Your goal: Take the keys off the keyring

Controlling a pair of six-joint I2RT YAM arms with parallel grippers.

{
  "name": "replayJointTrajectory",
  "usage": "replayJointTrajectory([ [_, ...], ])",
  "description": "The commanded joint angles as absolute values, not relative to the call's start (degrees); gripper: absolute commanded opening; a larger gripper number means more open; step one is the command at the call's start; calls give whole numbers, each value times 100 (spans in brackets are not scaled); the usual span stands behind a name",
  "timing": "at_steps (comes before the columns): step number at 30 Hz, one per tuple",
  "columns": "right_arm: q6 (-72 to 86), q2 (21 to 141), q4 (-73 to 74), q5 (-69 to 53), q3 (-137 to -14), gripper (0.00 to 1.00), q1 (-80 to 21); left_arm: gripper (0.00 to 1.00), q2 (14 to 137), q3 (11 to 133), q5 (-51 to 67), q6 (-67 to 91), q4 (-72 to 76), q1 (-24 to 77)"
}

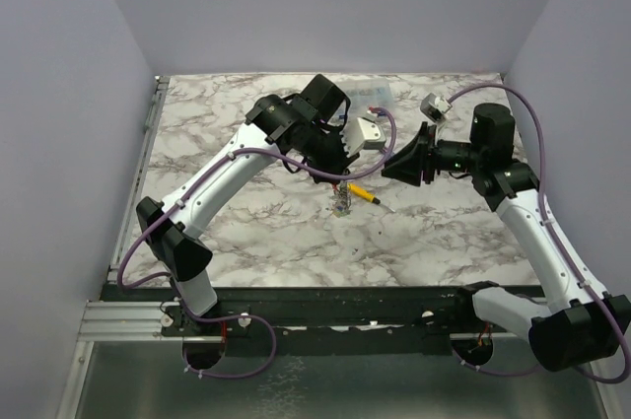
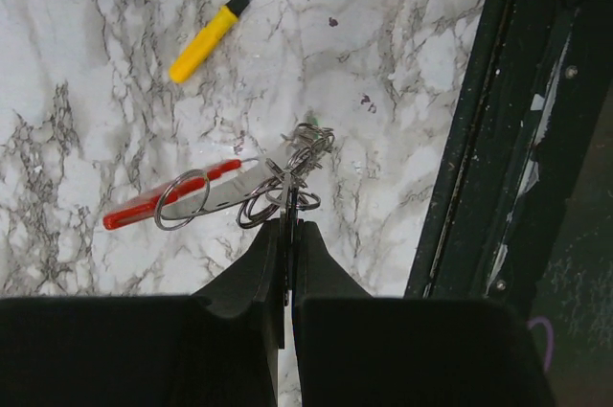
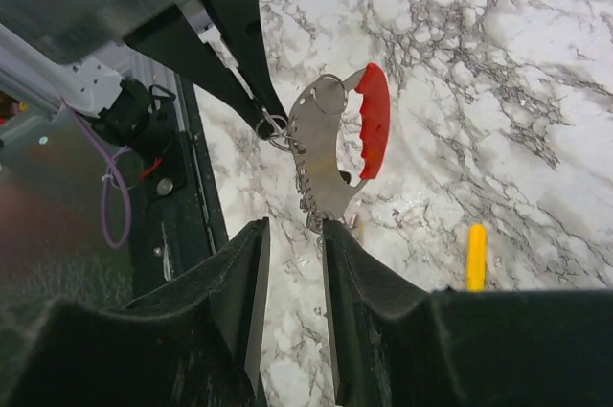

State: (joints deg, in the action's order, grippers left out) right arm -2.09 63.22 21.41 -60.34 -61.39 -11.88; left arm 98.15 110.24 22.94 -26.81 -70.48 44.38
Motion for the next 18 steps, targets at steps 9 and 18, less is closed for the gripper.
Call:
replayJointTrajectory([
  [9,-1024,6155,1449,-6378,-5751,36,-1458,0,9826,11488,3086,-2906,-7260,4461],
  [18,-1413,6136,1507,-6242,-5813,35,-1992,0,10014,11808,3194,-3119,-7311,4456],
])
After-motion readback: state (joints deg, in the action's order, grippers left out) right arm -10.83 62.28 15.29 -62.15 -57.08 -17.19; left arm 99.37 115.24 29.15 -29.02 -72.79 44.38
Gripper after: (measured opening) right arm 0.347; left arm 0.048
